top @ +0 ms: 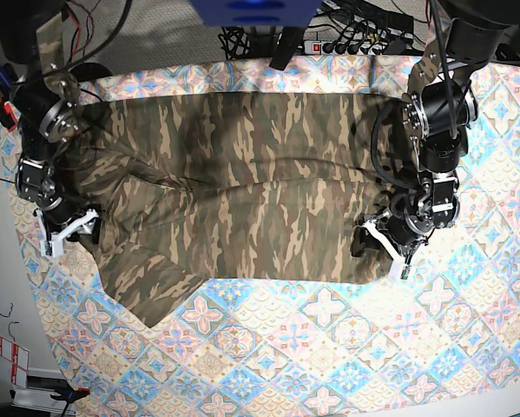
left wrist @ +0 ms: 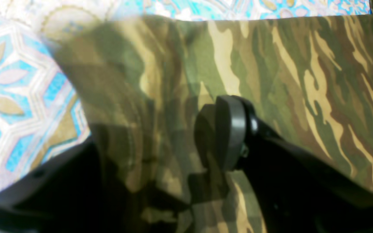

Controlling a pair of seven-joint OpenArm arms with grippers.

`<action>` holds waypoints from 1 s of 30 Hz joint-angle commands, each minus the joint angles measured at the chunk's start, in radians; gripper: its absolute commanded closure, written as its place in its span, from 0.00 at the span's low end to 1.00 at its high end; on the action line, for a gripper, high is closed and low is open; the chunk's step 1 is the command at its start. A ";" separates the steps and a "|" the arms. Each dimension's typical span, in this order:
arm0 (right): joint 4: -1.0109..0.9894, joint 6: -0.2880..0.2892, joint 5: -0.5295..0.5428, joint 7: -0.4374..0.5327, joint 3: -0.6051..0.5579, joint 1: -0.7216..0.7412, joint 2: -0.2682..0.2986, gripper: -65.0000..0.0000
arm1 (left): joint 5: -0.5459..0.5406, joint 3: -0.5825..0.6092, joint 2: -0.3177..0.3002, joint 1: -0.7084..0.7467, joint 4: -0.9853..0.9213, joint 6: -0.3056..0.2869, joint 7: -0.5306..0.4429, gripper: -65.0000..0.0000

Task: Fold the T-shirt properly
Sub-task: 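Drag the shirt sides with both grippers, left gripper moving toward the hem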

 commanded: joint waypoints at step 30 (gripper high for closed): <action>0.101 0.000 0.005 -0.103 -0.255 0.036 0.013 0.99 | 0.016 0.003 0.046 -0.059 0.007 -0.001 0.051 0.93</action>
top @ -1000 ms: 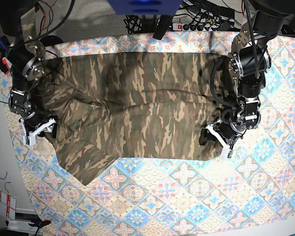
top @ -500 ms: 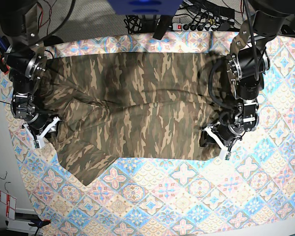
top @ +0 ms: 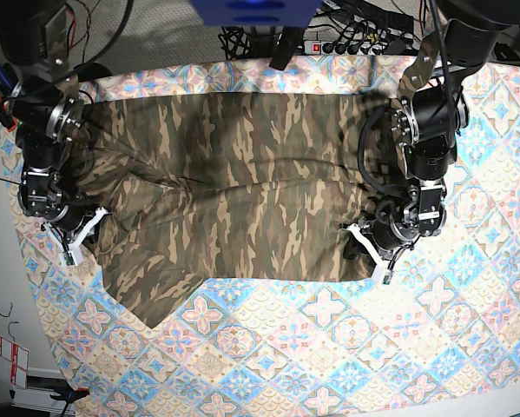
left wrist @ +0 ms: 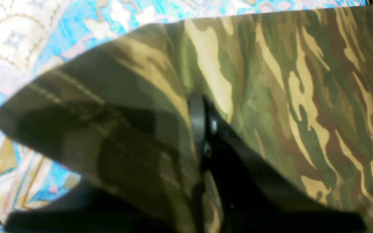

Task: Fold the T-shirt properly
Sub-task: 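Drag the shirt sides with both grippers, left gripper moving toward the hem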

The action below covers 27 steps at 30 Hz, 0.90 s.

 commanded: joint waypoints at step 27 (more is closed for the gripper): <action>0.666 0.028 0.011 -0.159 0.005 -0.287 -0.128 0.99 | -0.005 -0.106 -0.017 0.147 0.529 -0.005 0.279 0.95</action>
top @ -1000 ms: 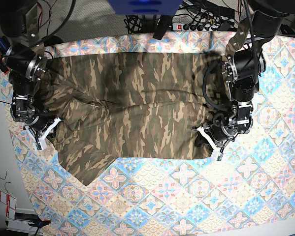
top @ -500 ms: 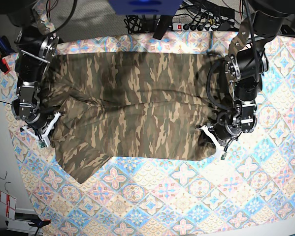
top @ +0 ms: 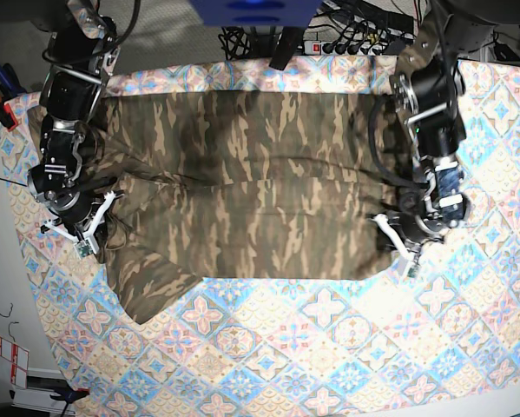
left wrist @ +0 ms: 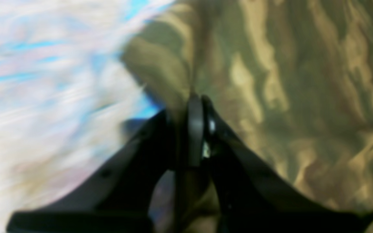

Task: Fold the T-shirt properly
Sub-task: 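Drag the shirt sides with both grippers, left gripper moving toward the hem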

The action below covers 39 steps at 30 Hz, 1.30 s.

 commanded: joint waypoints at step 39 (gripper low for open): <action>0.364 0.022 0.009 -0.337 0.027 -0.136 -0.087 0.99 | -0.006 0.044 -0.016 -0.288 -0.287 0.007 -0.092 0.48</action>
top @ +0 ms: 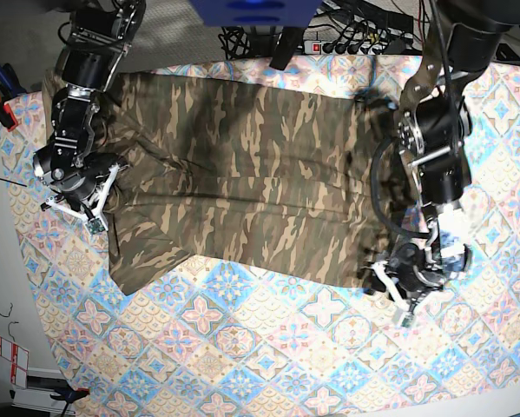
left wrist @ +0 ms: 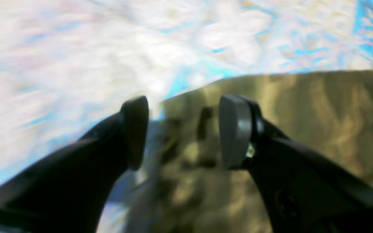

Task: Fold the T-shirt properly
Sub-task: 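Drag the shirt sides with both grippers, left gripper moving toward the hem, then pull the shirt side inward with the left gripper toward the right gripper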

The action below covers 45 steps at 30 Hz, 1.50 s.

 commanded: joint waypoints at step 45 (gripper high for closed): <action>0.084 -0.005 0.002 0.014 0.003 -0.039 0.014 0.99 | 0.250 0.003 -0.042 -0.077 -0.450 0.094 -0.468 0.56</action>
